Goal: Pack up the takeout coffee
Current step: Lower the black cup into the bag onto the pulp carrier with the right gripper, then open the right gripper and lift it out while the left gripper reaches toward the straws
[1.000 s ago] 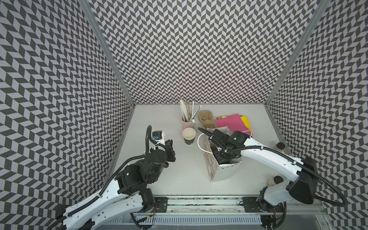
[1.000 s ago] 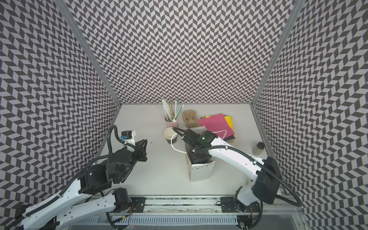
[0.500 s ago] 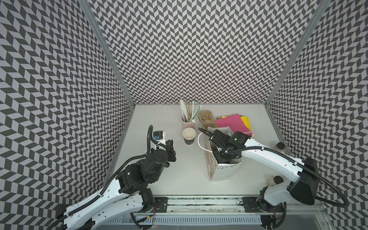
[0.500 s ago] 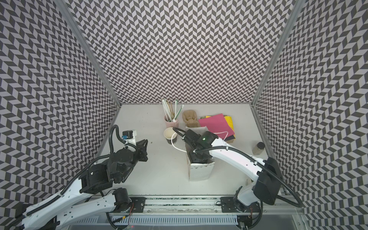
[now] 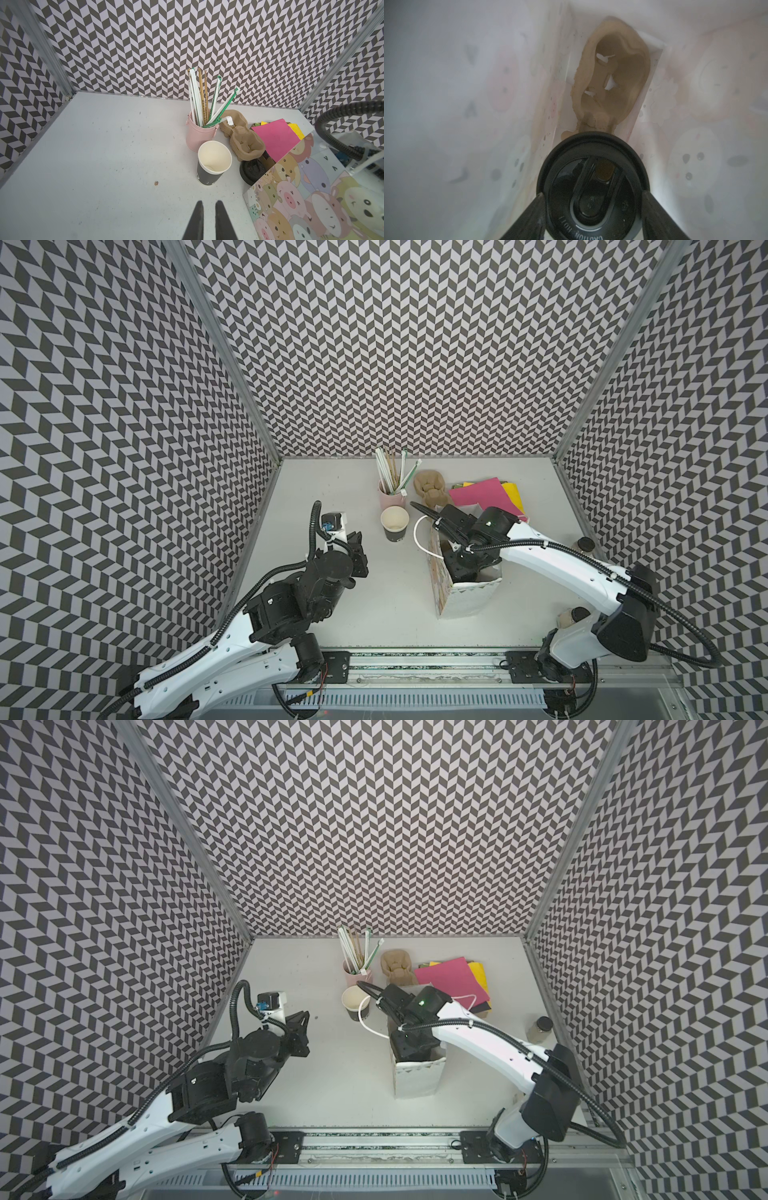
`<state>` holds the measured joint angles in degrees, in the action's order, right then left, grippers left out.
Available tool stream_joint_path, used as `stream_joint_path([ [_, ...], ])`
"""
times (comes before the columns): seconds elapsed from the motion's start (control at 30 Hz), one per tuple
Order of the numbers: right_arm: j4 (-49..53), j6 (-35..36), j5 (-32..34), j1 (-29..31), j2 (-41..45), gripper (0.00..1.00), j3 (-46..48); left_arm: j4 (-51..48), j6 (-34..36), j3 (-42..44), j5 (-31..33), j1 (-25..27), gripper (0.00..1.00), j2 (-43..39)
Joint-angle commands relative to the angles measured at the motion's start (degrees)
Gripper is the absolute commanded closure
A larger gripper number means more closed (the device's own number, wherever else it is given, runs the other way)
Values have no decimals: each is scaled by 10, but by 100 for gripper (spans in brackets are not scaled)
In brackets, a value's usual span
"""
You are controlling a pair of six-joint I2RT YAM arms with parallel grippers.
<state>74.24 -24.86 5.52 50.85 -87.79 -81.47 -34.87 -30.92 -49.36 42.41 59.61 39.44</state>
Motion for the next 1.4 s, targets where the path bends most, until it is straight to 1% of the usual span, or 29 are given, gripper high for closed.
stream_joint_path([
  [0.0, 14, 5, 1, 3, -5, 35, -20, -10, -5, -6, 15, 2, 86, 2],
  [0.1, 14, 7, 1, 3, -5, 30, -22, -11, -5, -6, 15, 3, 86, 2],
  [0.23, 16, 8, 7, 3, 0, 17, -35, -11, -5, -6, 15, 2, 86, 5],
  [0.3, 16, 8, 8, 3, 2, 14, -42, -11, -5, -6, 14, 2, 86, 6],
  [0.33, 16, 7, 10, 3, 4, 11, -48, -11, -5, -7, 15, 2, 86, 6],
  [0.37, 16, 7, 10, 3, 5, 4, -53, -11, -5, -6, 15, 2, 86, 7],
  [0.4, 16, 8, 10, 3, 6, 1, -56, -10, -5, -6, 15, 2, 86, 7],
  [0.7, 16, 10, 15, 3, 13, 1, -76, -12, -5, -6, 14, 2, 85, 11],
  [0.87, 16, 10, 30, 3, 27, 1, -109, -12, -5, -6, 13, 2, 85, 15],
  [1.07, 17, 16, 33, 0, 32, 1, -141, -11, -4, -6, 12, 3, 85, 17],
  [1.17, 17, 21, 40, -6, 33, 1, -178, -10, -4, -6, 12, 2, 85, 17],
  [1.23, 17, 27, 46, -10, 33, 1, -220, -9, -4, -5, 11, 2, 84, 19],
  [1.3, 17, 33, 53, -16, 33, 1, -268, -5, -1, -4, 9, 2, 82, 19],
  [1.37, 17, 40, 58, -21, 31, 1, -325, 2, 5, -3, 4, 0, 78, 19],
])
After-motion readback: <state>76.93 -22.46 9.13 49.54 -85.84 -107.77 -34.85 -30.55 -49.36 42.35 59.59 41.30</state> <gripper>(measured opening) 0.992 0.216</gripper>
